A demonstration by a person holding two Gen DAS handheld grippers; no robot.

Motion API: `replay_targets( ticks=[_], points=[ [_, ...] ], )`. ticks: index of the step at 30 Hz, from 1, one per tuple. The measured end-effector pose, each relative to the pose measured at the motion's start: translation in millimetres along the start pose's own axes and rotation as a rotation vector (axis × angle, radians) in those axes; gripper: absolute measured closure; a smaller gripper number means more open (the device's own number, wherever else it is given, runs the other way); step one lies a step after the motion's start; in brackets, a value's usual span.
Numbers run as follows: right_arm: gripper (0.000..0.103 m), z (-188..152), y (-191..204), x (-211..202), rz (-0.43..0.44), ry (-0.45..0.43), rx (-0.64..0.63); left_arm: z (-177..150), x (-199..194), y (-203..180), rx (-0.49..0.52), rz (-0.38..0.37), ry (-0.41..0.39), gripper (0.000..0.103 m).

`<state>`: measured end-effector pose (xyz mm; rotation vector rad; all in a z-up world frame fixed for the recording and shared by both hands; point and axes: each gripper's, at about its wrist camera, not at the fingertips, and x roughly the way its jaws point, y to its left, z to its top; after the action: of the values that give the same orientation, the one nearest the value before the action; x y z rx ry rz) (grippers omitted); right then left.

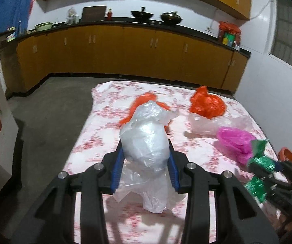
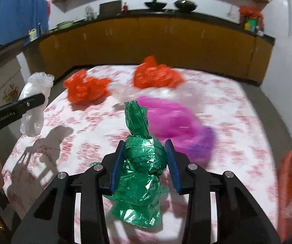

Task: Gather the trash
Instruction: 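Carry the white bag and green bag over the orange basket with both tools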

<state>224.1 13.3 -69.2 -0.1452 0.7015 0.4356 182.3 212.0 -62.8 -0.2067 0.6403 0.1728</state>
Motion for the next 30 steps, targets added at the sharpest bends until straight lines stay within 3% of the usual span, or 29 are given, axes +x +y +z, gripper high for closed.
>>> replay_targets(
  ticks=[17, 22, 30],
  points=[
    [0.062, -57, -153, -102, -0.471, -0.056, 0.175, -8, -1, -142, 0.206, -0.225, 0.012, 0.064],
    [0.062, -76, -188, -128, -0.562, -0.063, 0.25, -15, 3, -188, 0.265, -0.294, 0.022, 0.064],
    [0.062, -94, -220, -153, -0.625, -0.08, 0.325, -24, 7, -256, 0.343, -0.388, 0.049, 0.064]
  ],
)
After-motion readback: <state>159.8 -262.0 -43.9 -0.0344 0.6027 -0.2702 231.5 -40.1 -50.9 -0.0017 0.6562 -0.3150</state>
